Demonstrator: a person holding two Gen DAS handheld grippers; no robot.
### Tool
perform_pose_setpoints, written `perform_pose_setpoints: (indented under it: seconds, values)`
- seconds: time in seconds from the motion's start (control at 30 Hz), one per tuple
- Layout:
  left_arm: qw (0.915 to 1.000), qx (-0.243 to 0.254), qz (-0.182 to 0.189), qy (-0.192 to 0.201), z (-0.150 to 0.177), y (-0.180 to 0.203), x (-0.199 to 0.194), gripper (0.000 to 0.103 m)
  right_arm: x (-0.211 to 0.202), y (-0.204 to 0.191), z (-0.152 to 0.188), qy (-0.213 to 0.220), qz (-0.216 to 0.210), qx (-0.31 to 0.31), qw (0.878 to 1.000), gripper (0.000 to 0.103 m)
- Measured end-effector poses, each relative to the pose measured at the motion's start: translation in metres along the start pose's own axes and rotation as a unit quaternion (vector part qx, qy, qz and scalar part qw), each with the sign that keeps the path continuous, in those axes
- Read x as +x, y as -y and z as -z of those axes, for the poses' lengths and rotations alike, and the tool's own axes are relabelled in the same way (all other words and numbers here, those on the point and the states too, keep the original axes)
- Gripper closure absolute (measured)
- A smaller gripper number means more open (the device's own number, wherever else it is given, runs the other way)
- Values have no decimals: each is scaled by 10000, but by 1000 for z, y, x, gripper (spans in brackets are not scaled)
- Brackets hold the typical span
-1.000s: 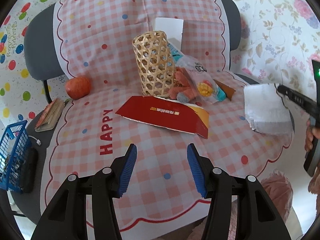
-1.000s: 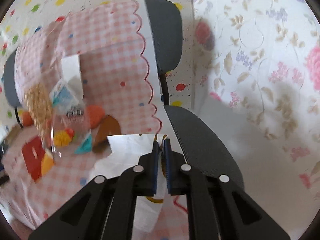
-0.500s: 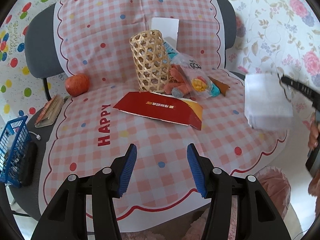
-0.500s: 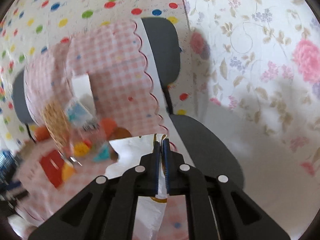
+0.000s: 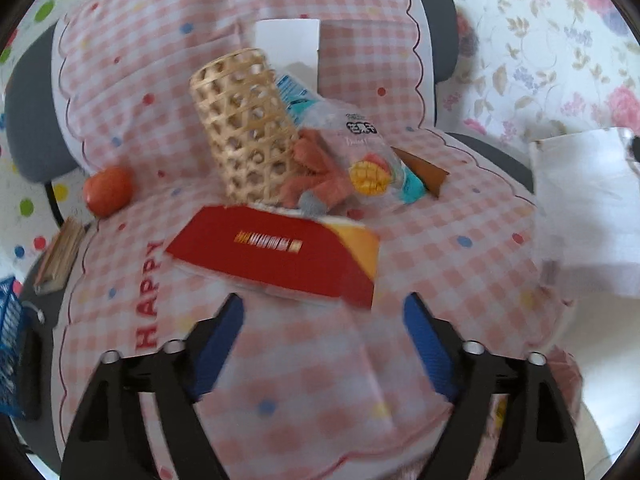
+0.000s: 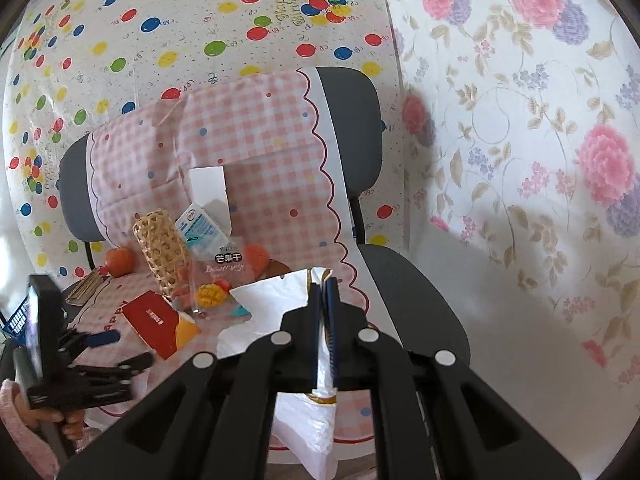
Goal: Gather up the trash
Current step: 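Lift the white paper bag with the right tool while the left tool approaches the red box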
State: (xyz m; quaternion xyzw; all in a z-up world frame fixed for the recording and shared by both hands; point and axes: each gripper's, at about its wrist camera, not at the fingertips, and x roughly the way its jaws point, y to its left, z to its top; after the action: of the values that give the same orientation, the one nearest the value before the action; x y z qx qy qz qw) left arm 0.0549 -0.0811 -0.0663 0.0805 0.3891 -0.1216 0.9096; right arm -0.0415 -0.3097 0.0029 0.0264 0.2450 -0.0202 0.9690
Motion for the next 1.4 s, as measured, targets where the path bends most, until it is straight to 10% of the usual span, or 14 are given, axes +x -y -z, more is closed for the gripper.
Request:
perform_pose_setpoints:
  seconds: [0.2, 0.43, 0.7, 0.9, 1.4]
  values:
    - [9966, 169, -741, -311, -22, 20, 38, 20, 4, -1, 2, -34, -73, 55, 10000, 99]
    - [9983, -228, -370, -377, 6, -24, 16, 18, 10, -4, 3, -113, -235, 90, 9996, 99]
    - [9921, -855, -847, -359, 21, -91, -12, 24, 14, -26, 4, -90, -467, -26, 9989, 99]
    - [9970, -529, -551, -149, -11, -42, -2, 15, 22, -27, 2, -101, -399, -35, 9991, 99]
    - [9865, -250, -1449, -717, -58, 13, 74, 15, 38, 15, 0, -158, -254, 234, 9993, 99]
